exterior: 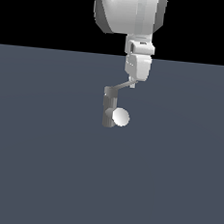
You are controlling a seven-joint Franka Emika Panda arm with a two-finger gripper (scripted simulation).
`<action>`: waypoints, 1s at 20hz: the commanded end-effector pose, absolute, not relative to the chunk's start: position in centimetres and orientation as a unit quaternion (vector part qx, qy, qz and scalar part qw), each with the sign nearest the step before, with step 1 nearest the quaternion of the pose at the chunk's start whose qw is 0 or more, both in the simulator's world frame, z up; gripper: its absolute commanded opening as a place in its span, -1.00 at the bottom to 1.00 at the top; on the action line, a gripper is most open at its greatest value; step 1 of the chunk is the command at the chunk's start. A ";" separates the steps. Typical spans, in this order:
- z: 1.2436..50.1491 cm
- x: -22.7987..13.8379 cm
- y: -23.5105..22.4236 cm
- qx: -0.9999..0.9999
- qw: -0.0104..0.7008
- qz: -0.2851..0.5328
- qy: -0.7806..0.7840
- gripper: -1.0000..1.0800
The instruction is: Turn on the faucet by rotating a designated handle.
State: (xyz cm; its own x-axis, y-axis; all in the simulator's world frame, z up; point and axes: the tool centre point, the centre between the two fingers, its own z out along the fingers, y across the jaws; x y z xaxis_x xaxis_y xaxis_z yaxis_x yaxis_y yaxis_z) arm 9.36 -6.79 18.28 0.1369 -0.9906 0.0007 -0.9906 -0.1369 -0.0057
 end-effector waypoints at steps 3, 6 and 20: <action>18.2 7.9 -7.2 -0.753 0.000 0.000 0.658 -1.00; 18.1 7.0 -7.4 -0.753 0.000 0.000 0.658 -1.00; 19.2 4.7 -6.4 -0.758 0.009 -0.008 0.653 -1.00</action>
